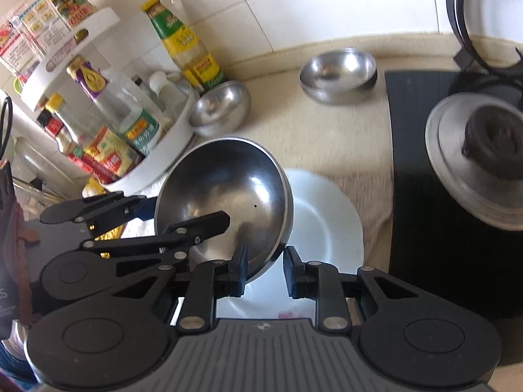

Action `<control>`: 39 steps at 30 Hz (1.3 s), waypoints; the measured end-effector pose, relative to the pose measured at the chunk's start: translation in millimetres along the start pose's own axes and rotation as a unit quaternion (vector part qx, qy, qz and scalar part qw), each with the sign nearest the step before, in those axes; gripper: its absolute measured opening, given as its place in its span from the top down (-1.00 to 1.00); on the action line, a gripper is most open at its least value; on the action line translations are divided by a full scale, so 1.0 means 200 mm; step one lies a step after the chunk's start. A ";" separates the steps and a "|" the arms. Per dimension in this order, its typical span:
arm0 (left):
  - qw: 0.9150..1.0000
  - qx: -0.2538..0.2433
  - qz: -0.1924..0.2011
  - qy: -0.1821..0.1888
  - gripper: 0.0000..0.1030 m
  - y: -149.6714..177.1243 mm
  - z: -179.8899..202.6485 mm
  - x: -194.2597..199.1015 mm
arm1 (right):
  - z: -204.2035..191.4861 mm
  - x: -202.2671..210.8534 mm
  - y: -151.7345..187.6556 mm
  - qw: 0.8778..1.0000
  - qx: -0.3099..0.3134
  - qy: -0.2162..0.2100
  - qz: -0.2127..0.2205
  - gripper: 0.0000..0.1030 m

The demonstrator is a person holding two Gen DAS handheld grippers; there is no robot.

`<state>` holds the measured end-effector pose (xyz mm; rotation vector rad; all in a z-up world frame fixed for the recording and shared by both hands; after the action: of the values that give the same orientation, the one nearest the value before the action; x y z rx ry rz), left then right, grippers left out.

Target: Organize plates and bowls

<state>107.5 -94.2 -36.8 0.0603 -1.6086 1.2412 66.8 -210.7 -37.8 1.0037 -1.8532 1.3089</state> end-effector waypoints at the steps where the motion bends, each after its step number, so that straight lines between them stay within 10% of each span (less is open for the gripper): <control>1: 1.000 -0.001 -0.003 0.002 -0.01 0.02 0.01 0.00 | 0.00 -0.01 0.01 1.000 -0.001 0.000 -0.004 0.47; 18: 1.000 0.014 -0.024 -0.006 0.01 0.15 -0.02 0.03 | 0.10 0.09 0.03 0.999 0.019 0.028 -0.007 0.38; 39: 0.998 0.005 0.031 -0.056 -0.50 -0.30 -0.16 0.03 | 0.27 0.03 -0.61 0.996 0.023 0.069 0.060 -0.01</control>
<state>160.9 -96.2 4.9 0.0878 -1.7130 1.3137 165.6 -289.4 8.4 0.8137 -1.8094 1.4588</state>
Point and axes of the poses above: each gripper's, at about its wrist camera, not at the fingertips, and x roughly against the way its jaws point, z to its right, y to its underside, the point moved 8 cm from there along -x, roughly the way its jaws point, and after that the axes turned 10 degrees about y, right-handed, at the moved point
